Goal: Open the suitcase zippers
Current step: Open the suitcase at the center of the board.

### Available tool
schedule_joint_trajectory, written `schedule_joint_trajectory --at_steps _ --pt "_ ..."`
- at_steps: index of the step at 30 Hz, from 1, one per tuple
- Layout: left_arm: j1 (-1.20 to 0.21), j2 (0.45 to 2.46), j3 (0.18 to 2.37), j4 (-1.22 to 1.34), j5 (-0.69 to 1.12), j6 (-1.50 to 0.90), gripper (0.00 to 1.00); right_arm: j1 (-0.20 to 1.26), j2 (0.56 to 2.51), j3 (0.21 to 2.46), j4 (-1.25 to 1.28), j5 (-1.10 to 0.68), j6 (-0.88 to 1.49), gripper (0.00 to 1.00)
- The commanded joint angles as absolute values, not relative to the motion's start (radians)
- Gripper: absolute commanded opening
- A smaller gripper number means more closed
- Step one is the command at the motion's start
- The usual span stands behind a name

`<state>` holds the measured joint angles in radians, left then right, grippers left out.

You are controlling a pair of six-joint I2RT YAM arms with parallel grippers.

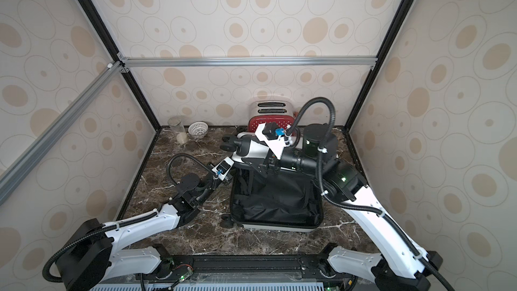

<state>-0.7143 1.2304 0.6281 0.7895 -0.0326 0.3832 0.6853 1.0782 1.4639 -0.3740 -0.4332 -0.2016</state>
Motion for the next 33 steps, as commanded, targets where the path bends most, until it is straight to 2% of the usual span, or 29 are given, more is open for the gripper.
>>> schedule_joint_trajectory --at_steps 1,8,11,14,19,25,33 --pt "-0.68 1.214 0.779 0.53 -0.082 0.268 0.0 0.677 1.038 1.419 -0.387 -0.199 -0.157 0.73" --pt "-0.6 1.342 1.177 0.023 -0.083 0.16 0.0 0.665 0.938 1.28 -0.44 0.116 -0.06 0.75" --pt "-0.53 1.433 1.364 -0.188 -0.064 0.121 0.0 0.637 0.911 1.231 -0.458 0.184 -0.008 0.77" --pt "-0.475 1.538 1.502 -0.317 -0.063 0.129 0.0 0.587 0.904 1.164 -0.463 0.189 0.049 0.77" --pt "-0.404 1.704 1.666 -0.345 0.015 0.125 0.0 0.515 0.926 1.039 -0.408 0.126 0.154 0.76" --pt "-0.376 1.962 2.013 -0.552 0.034 0.135 0.0 0.48 0.98 0.97 -0.343 0.064 0.213 0.76" --pt "-0.362 2.097 2.057 -0.509 -0.01 0.108 0.0 0.466 1.026 0.916 -0.281 0.026 0.248 0.75"
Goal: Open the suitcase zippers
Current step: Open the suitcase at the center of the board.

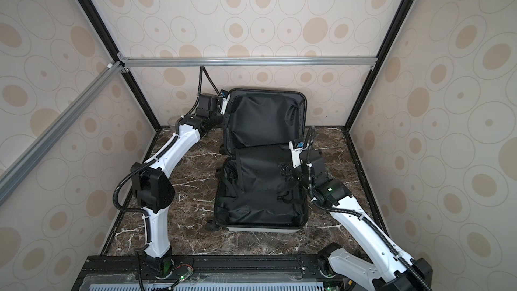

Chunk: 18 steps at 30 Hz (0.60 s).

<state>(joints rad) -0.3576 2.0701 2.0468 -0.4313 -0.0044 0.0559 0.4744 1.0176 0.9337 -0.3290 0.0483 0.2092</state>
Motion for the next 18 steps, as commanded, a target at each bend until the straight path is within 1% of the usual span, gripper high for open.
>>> schedule_joint_trajectory --at_steps 1,3,6,8,9,12,15,17,18 --pt "-0.362 2.105 2.06 -0.496 -0.01 0.102 0.01 0.464 1.028 0.909 -0.277 0.026 0.25 0.75" --pt "-0.362 2.117 2.077 -0.487 -0.018 0.097 0.15 0.461 1.033 0.898 -0.266 0.028 0.258 0.75" --pt "-0.361 2.117 2.11 -0.495 -0.034 0.101 0.24 0.448 1.036 0.885 -0.248 0.032 0.261 0.76" --pt "-0.361 2.088 2.1 -0.482 -0.05 0.105 0.38 0.433 1.038 0.883 -0.24 0.035 0.261 0.76" --pt "-0.36 2.069 2.086 -0.47 -0.058 0.1 0.4 0.424 1.039 0.883 -0.238 0.036 0.258 0.76" --pt "-0.356 1.981 2.0 -0.415 -0.061 0.084 0.49 0.387 1.049 0.887 -0.243 0.018 0.264 0.76" --pt "-0.35 1.863 1.855 -0.322 -0.064 0.057 0.68 0.355 1.052 0.892 -0.258 0.003 0.264 0.77" --pt "-0.338 1.778 1.746 -0.255 -0.066 0.039 0.82 0.33 1.044 0.894 -0.271 0.0 0.257 0.77" --pt "-0.33 1.739 1.697 -0.225 -0.069 0.029 0.84 0.315 1.036 0.891 -0.274 0.004 0.254 0.78"
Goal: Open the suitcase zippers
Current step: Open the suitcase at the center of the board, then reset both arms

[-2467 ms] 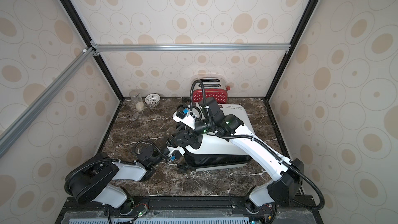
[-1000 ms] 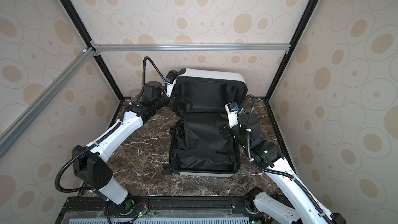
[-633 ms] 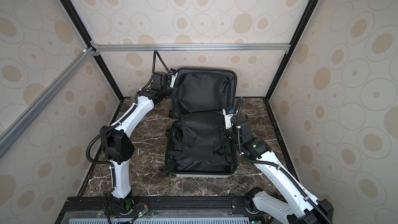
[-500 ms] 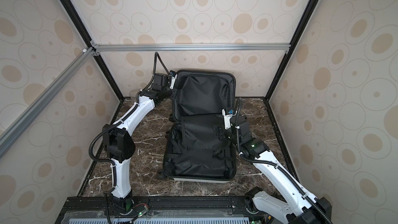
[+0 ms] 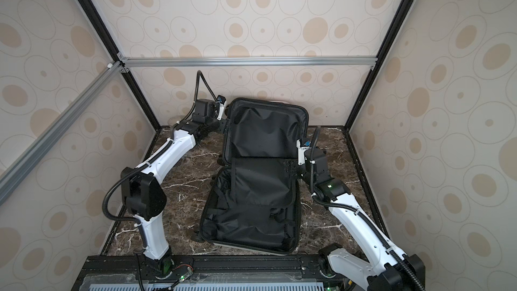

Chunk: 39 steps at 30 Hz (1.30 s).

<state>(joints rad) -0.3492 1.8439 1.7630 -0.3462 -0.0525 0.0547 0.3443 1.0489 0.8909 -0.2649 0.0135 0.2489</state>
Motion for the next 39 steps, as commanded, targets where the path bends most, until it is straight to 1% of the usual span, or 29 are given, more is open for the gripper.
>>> schedule_joint_trajectory --at_steps 1,3,5,6,7,10,13,17,21,22,23,25,26,27,28,29,31,32,34,36,37,39 --pt "-0.317 1.695 1.635 -0.189 -0.075 0.015 0.84 0.29 1.025 0.887 -0.275 0.011 0.249 0.78" --pt "-0.286 1.604 1.496 -0.093 -0.097 -0.015 0.85 0.23 0.999 0.871 -0.265 0.039 0.244 0.8" --pt "-0.246 1.493 1.293 0.077 -0.138 -0.053 0.9 0.159 0.977 0.842 -0.224 0.057 0.239 0.82" --pt "-0.23 1.444 1.197 0.162 -0.163 -0.066 0.98 0.133 0.973 0.826 -0.204 0.072 0.241 0.83" --pt "-0.216 1.384 1.087 0.253 -0.204 -0.072 0.98 0.096 0.972 0.805 -0.177 0.082 0.245 0.98" --pt "-0.206 1.286 0.81 0.527 -0.336 -0.062 0.98 0.038 0.992 0.724 -0.061 0.148 0.237 0.98" --pt "-0.206 1.247 0.637 0.666 -0.398 -0.048 0.98 0.031 1.039 0.639 0.074 0.232 0.189 0.99" --pt "-0.206 1.217 0.378 0.92 -0.455 -0.065 0.98 0.031 1.113 0.539 0.267 0.285 0.144 0.99" --pt "-0.206 1.251 0.262 1.036 -0.465 -0.054 0.98 0.031 1.174 0.456 0.458 0.275 0.105 0.99" --pt "-0.206 1.279 0.254 1.066 -0.466 -0.027 0.98 0.031 1.195 0.429 0.532 0.268 0.099 0.99" --pt "-0.204 1.295 0.271 1.018 -0.441 -0.024 0.98 0.031 1.217 0.403 0.603 0.263 0.099 0.99" --pt "-0.203 1.349 0.257 1.082 -0.43 0.017 0.98 0.032 1.27 0.369 0.731 0.247 0.078 1.0" --pt "-0.201 1.381 0.229 1.156 -0.434 0.026 0.98 0.032 1.275 0.381 0.71 0.25 0.078 1.0" --pt "-0.201 1.412 0.199 1.258 -0.444 0.046 0.98 0.031 1.264 0.405 0.637 0.241 0.083 1.0" --pt "-0.206 1.412 0.187 1.286 -0.44 0.068 0.99 0.031 1.264 0.412 0.635 0.233 0.075 1.0" --pt "-0.193 1.425 0.173 1.326 -0.411 0.07 0.99 0.032 1.274 0.4 0.683 0.22 0.061 1.0" --pt "-0.172 1.502 0.118 1.503 -0.418 0.051 0.99 0.031 1.267 0.401 0.688 0.204 0.055 1.0" --pt "-0.153 1.566 0.082 1.64 -0.384 0.044 0.99 0.032 1.274 0.394 0.733 0.186 0.042 1.0" --pt "-0.135 1.644 0.042 1.811 -0.348 0.048 0.99 0.032 1.309 0.395 0.795 0.184 0.037 1.0" --pt "-0.122 1.584 0.055 1.683 -0.329 0.015 0.99 0.031 1.333 0.46 0.694 0.236 0.058 1.0" --pt "-0.108 1.589 0.082 1.648 -0.33 0.003 0.99 0.031 1.338 0.495 0.619 0.252 0.065 1.0" --pt "-0.089 1.575 0.129 1.538 -0.321 -0.02 0.99 0.032 1.319 0.49 0.584 0.196 0.044 1.0"
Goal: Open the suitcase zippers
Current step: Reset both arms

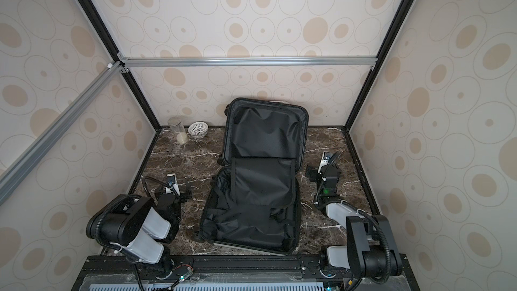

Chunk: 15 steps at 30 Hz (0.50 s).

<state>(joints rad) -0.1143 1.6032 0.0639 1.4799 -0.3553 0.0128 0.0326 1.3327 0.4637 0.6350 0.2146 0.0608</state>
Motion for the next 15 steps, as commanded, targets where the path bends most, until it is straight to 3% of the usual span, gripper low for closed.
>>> schedule_joint_trajectory --at_steps 1,4,6,9,11,15 --pt "-0.078 1.568 0.156 1.469 -0.302 -0.03 0.99 0.034 1.29 0.464 0.576 0.182 0.045 1.0" --pt "-0.058 1.57 0.223 1.34 -0.269 -0.045 0.99 0.032 1.216 0.381 0.567 0.197 0.051 1.0" --pt "-0.052 1.579 0.211 1.382 -0.265 -0.044 0.99 0.031 1.209 0.321 0.632 0.198 0.027 1.0" --pt "-0.053 1.578 0.212 1.384 -0.267 -0.043 0.99 0.021 1.282 0.262 0.843 0.215 0.016 0.99" --pt "-0.052 1.576 0.212 1.377 -0.267 -0.044 0.99 0.013 1.291 0.33 0.71 0.163 0.038 0.99" --pt "-0.052 1.574 0.212 1.375 -0.266 -0.045 0.99 0.014 1.477 0.313 0.934 0.06 0.017 0.99"
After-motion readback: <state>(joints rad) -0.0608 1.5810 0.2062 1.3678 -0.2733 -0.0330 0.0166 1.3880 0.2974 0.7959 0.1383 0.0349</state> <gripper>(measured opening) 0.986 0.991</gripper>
